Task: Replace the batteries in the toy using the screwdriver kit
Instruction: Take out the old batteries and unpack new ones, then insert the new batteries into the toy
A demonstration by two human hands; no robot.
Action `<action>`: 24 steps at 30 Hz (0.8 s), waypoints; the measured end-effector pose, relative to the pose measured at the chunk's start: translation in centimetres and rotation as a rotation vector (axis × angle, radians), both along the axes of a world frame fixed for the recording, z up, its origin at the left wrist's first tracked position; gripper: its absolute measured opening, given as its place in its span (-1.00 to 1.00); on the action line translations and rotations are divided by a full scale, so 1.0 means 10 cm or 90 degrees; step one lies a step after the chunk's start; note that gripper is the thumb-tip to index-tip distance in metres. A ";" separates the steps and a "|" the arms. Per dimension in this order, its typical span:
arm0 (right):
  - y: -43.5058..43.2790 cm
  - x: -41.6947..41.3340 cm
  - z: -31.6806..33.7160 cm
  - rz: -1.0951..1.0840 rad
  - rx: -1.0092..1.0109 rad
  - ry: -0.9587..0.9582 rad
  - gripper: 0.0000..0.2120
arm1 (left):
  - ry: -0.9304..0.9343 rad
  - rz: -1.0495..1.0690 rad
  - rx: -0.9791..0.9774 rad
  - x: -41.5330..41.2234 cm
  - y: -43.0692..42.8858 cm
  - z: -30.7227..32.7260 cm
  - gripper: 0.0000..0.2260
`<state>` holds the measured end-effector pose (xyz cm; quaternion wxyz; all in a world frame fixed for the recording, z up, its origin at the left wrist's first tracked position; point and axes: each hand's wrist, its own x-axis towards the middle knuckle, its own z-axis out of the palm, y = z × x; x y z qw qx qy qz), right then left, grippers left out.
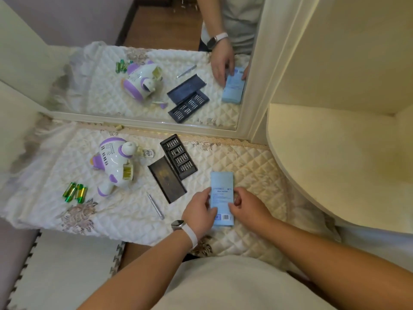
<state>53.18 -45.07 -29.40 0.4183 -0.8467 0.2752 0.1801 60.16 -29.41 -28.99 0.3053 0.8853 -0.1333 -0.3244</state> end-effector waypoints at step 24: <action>2.21 1.19 0.43 0.355 -0.153 -0.203 -0.60 | -0.160 0.345 0.062 1.38 2.99 0.20 -0.68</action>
